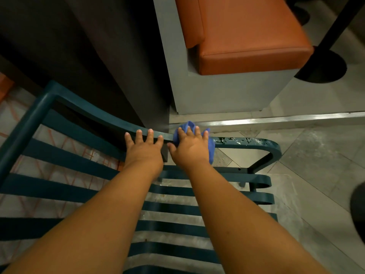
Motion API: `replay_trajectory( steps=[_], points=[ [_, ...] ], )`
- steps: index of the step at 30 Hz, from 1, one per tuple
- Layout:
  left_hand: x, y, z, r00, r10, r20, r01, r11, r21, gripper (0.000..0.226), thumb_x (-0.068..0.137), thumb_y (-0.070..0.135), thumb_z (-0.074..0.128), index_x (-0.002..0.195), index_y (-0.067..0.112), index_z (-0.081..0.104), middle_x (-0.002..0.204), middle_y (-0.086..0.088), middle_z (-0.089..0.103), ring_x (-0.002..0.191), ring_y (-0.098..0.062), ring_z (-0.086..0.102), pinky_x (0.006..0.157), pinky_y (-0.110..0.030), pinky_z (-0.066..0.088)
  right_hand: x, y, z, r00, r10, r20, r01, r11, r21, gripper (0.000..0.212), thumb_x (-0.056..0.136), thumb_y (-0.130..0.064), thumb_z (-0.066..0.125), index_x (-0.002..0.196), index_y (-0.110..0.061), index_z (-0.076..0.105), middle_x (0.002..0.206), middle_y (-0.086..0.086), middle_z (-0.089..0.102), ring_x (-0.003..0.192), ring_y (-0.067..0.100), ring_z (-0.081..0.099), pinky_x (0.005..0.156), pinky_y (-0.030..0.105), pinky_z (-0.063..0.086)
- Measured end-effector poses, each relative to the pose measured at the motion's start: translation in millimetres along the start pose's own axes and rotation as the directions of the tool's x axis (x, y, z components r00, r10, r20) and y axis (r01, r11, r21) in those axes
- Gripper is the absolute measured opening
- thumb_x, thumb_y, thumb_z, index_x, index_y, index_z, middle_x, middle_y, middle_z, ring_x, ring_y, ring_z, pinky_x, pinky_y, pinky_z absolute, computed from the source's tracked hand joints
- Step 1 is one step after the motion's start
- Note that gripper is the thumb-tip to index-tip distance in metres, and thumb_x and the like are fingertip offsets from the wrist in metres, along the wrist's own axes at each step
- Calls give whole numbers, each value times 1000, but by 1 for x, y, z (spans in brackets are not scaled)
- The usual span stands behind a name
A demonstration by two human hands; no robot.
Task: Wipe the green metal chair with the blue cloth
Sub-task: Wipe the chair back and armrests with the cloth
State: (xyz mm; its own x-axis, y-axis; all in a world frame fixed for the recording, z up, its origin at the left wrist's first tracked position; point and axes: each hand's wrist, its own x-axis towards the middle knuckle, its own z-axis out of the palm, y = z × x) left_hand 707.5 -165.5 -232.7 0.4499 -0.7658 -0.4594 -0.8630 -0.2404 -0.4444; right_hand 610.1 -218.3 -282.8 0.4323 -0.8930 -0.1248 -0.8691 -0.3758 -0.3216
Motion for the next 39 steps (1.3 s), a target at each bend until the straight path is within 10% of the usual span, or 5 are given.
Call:
replay_trajectory(
  steps=[6, 11, 24, 33, 39],
  points=[
    [3, 1, 2, 1000, 14, -11, -14, 1000, -10, 99, 86, 23, 66, 150, 32, -9, 160, -5, -15, 145, -38, -11, 112, -60, -8, -20, 59, -11, 961, -277, 13, 277, 960, -40, 68, 90, -14, 59, 148, -26, 25, 157, 6, 23, 146, 25, 12, 117, 37, -1],
    [3, 2, 6, 1000, 10, 1, -10, 999, -31, 104, 85, 17, 67, 149, 33, -13, 159, -4, -20, 144, -38, -15, 112, -60, -7, -11, 42, -15, 998, -52, 40, 53, 998, -16, 70, 90, -6, 53, 150, -22, 20, 158, 9, 17, 147, 26, 6, 117, 43, 1],
    [3, 7, 9, 1000, -4, -11, 4, 1000, -22, 104, 84, 16, 66, 149, 33, -14, 159, -4, -20, 143, -40, -14, 112, -62, -8, -35, 81, -24, 976, -35, -214, 54, 995, 81, 66, 91, 0, 46, 148, -27, 27, 158, 2, 20, 147, 21, 0, 117, 41, -10],
    [3, 5, 12, 1000, -12, -14, 12, 1000, -10, 106, 84, 14, 64, 147, 37, -18, 158, -1, -23, 144, -37, -16, 111, -63, -8, -41, 94, -1, 980, -173, -99, 177, 984, 32, 67, 96, -8, 43, 150, -36, 13, 160, -4, 7, 146, 16, -8, 113, 37, -18],
    [5, 5, 13, 1000, -24, 1, 24, 1000, -9, 113, 81, 16, 69, 146, 37, -20, 157, -1, -24, 143, -38, -17, 109, -63, -9, -46, 122, -21, 978, 110, -177, -89, 989, 120, 51, 97, -22, 42, 146, -32, 32, 157, 3, 24, 147, 18, 6, 118, 41, -7]
  ],
)
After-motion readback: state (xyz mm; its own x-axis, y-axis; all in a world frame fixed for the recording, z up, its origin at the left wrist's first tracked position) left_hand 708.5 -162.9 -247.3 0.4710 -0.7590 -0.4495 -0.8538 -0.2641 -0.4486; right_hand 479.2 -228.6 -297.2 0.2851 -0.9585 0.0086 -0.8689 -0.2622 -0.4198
